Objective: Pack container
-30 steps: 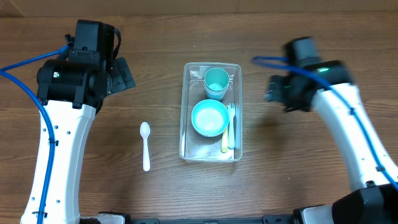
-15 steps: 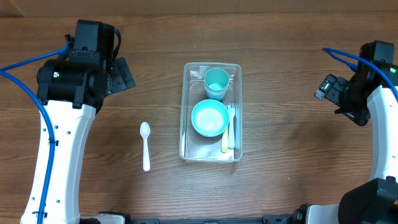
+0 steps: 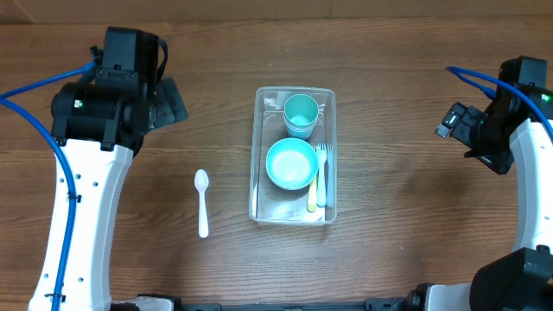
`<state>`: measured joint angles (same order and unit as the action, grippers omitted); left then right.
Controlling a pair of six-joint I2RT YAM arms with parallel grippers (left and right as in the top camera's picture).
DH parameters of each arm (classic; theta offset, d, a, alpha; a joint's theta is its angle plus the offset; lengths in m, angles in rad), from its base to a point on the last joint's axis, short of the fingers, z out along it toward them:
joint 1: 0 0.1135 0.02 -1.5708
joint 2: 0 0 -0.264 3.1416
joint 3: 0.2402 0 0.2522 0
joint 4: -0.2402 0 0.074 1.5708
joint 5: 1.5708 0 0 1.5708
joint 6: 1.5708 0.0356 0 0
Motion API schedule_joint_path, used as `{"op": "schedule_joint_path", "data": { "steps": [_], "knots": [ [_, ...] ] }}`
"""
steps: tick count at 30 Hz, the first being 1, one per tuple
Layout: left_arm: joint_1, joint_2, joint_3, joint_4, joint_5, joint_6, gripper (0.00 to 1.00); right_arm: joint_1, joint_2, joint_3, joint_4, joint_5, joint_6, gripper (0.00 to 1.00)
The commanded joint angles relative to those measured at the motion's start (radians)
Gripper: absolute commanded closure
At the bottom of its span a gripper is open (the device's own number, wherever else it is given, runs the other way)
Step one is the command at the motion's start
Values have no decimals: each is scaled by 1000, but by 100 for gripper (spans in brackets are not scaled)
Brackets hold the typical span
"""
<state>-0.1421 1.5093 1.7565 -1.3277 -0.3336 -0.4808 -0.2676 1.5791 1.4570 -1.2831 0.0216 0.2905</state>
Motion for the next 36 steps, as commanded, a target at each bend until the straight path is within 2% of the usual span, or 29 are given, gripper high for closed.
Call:
{"op": "schedule_joint_path", "data": {
  "steps": [1, 3, 4, 6, 9, 10, 14, 21, 27, 36],
  "knots": [
    [4, -5, 20, 11, 66, -20, 0, -2, -31, 23, 2, -8, -3, 0],
    [1, -4, 12, -2, 261, -20, 6, -2, -31, 23, 2, -8, -3, 0],
    [-6, -3, 3, 0, 330, -21, 17, -2, -31, 23, 2, -8, -3, 0],
    [-42, 2, -27, 12, 386, -22, 50, -2, -31, 23, 2, -8, -3, 0],
    [-144, 15, -100, 62, 380, -22, 80, -2, -31, 23, 2, -8, -3, 0],
    [-192, 24, -132, 89, 375, -22, 94, -2, -31, 23, 2, -8, -3, 0],
    [-394, 99, -230, 205, 367, -50, 96, -2, -31, 23, 2, -8, -3, 0],
    [-567, 275, -233, 232, 285, -127, 96, -2, -31, 23, 2, -8, -3, 0],
    [-597, 414, -233, 252, 246, -126, 96, -2, -31, 23, 2, -8, -3, 0],
    [-591, 441, -233, 309, 112, -125, 96, -2, -31, 23, 2, -8, -3, 0]
  ]
}}
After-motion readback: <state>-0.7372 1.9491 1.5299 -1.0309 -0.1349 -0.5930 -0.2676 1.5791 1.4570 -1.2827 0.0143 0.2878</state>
